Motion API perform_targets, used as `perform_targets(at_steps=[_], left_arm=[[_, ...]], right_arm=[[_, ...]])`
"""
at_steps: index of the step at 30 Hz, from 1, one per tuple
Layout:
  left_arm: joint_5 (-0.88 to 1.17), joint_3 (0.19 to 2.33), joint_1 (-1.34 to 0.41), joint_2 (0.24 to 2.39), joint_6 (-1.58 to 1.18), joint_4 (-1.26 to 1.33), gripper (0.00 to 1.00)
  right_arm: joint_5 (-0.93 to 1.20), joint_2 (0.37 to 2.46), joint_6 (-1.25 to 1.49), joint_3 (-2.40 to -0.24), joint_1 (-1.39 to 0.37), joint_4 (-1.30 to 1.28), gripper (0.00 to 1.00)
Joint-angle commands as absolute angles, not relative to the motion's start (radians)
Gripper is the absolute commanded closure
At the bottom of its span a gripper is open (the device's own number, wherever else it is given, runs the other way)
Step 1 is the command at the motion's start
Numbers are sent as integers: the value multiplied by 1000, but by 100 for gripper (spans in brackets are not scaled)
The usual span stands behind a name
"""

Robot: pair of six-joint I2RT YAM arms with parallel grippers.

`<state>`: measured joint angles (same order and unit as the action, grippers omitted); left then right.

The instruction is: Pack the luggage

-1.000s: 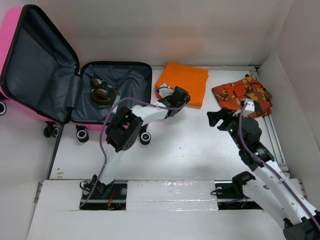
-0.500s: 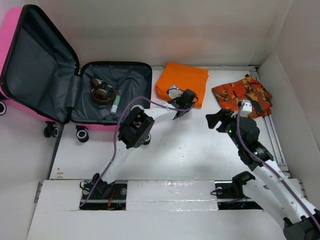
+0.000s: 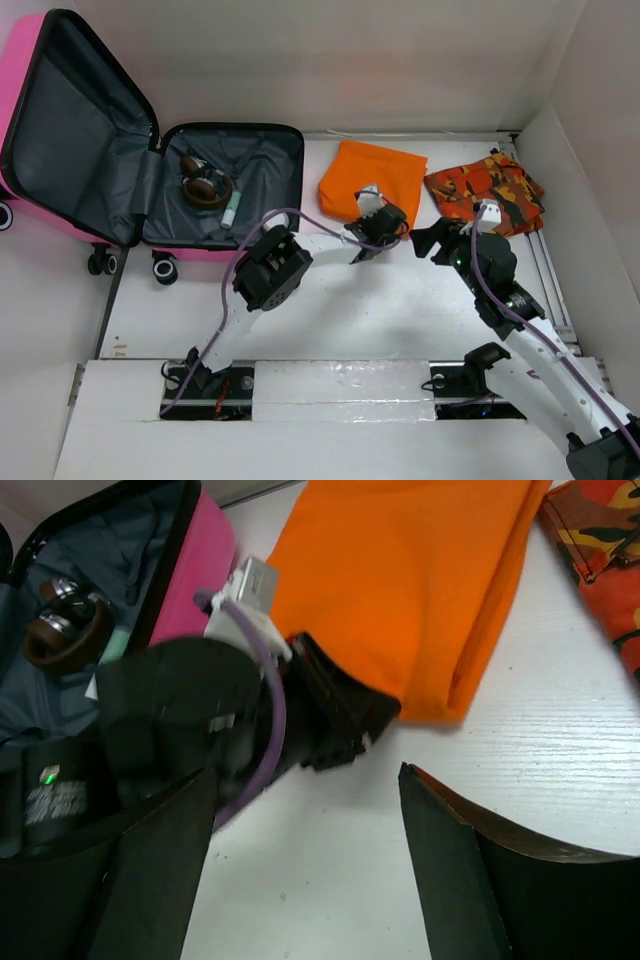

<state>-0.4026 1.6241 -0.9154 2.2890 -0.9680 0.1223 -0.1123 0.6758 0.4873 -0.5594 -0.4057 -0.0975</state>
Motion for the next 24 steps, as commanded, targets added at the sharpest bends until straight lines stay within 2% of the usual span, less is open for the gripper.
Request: perform_targets(at_steps=[1, 3, 4, 6, 8, 11, 15, 20, 24], left_arm=[[-446, 1473, -991, 2130, -911, 34, 96], [-472, 1419, -991, 2076, -925, 50, 71], [-485, 1402, -991, 2053, -939, 51, 49], [-508, 1370, -971, 1997, -974, 40, 32], [-508, 1352, -953, 1974, -1014, 29, 23], [-494, 1309, -905, 1962, -1112, 18, 23], [-365, 1285, -861, 2002, -1195, 57, 24], [-341, 1379, -836, 2111, -1308, -20, 27], [-341, 1423, -827, 2160, -1368, 8, 33]], right_arm=[[-103, 670, 492, -578, -400, -60, 22], [-103, 670, 492, -578, -400, -60, 22], [-103, 670, 492, -587, -400, -60, 22], [-112, 670, 492, -588, -410, -60, 22], [-112, 661, 492, -588, -410, -60, 22], [-121, 650, 492, -588, -410, -60, 22], [-121, 660, 492, -588, -410, -60, 22], [-121, 660, 483, -588, -410, -69, 22], [-121, 650, 483, -588, -410, -69, 22]])
